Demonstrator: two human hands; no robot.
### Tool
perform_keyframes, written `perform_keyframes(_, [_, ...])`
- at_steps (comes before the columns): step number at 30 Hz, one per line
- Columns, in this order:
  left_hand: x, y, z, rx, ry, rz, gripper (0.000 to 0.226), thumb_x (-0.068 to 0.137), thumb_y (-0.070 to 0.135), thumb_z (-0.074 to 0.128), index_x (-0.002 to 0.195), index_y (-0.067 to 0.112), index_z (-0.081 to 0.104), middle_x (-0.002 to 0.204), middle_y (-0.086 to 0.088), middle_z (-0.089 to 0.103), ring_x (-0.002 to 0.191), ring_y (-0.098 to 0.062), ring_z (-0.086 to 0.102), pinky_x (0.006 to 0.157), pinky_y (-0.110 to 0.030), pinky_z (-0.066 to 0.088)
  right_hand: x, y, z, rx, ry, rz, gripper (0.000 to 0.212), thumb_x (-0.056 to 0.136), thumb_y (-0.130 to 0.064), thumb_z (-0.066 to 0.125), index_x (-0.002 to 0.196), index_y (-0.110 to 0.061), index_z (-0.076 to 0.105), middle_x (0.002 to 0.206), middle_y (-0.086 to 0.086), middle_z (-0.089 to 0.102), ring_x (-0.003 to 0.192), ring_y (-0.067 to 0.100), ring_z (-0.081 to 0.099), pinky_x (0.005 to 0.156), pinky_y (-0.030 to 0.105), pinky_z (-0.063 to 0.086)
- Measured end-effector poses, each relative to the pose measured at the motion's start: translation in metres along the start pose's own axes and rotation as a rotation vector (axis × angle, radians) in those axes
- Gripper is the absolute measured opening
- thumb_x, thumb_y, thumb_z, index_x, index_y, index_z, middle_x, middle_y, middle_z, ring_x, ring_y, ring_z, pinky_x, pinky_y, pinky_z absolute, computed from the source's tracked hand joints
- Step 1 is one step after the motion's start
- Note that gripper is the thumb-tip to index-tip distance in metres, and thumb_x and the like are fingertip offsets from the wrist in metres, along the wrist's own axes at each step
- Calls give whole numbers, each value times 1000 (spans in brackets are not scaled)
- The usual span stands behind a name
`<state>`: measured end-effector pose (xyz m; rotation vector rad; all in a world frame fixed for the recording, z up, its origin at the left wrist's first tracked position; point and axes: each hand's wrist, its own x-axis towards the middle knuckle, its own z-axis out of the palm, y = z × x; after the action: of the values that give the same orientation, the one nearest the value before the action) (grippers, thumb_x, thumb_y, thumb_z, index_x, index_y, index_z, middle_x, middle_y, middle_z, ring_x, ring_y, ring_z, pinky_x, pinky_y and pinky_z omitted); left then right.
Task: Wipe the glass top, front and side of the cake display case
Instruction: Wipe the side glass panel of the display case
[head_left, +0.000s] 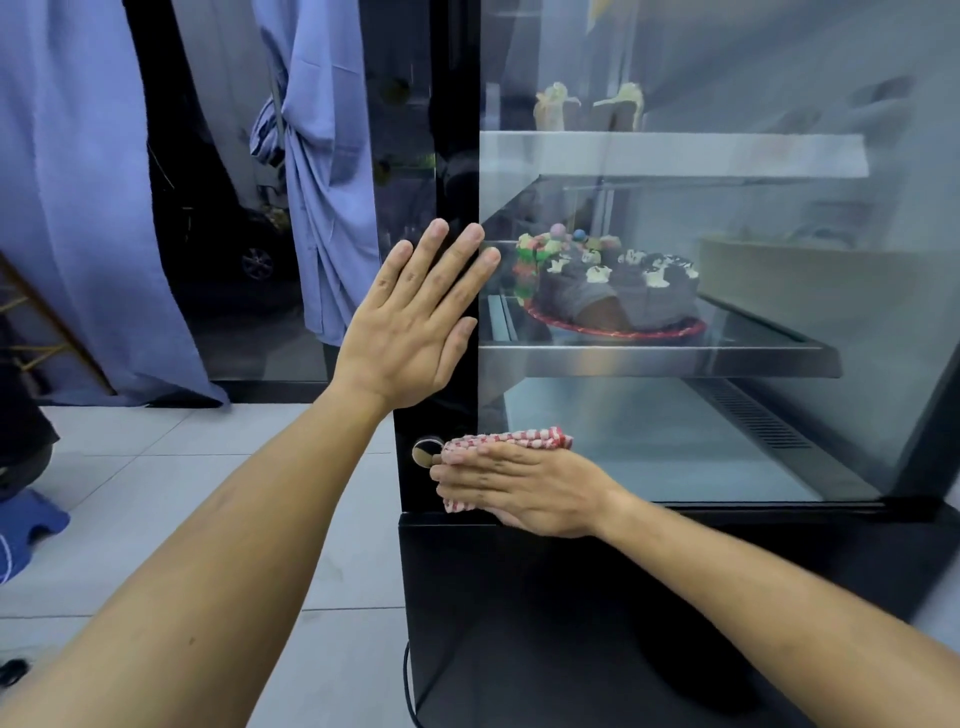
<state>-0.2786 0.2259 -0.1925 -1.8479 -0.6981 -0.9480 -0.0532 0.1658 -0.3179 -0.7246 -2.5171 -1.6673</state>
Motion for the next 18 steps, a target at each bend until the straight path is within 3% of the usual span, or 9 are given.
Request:
perform_keyframes(6, [0, 1, 0, 1, -8, 4, 62, 111, 34, 26, 168, 17, 10, 174, -5, 2, 161, -28, -3, 131, -48, 5, 38, -56, 1, 264, -120, 160, 62, 110, -45, 32, 165, -20, 18, 174, -6, 7, 159, 9, -4, 128, 33, -13])
perform_keyframes(9, [0, -1, 0, 7, -12, 6, 61, 111, 35, 25, 168, 17, 11, 174, -6, 3, 161, -29, -3, 131, -47, 2, 30, -50, -2, 240, -118, 165, 62, 110, -44, 32, 166, -19, 18, 173, -6, 5, 159, 9, -5, 129, 33, -10])
perform_keyframes(13, [0, -1, 0, 9, -3, -1, 61, 111, 35, 26, 168, 16, 12, 174, -6, 5, 161, -29, -1, 131, -48, 3, -30, -27, -2, 261, -117, 191, 61, 110, -39, 37, 166, -21, 19, 174, -7, 10, 160, 10, 5, 130, 35, 8])
perform_keyframes(18, [0, 3, 0, 27, 6, -15, 60, 111, 34, 26, 168, 17, 13, 175, -7, 8, 161, -30, 2, 131, -47, 4, -60, -26, 0, 167, -111, 251, 60, 109, -40, 36, 165, -23, 24, 173, -7, 15, 159, 11, 9, 130, 34, 2])
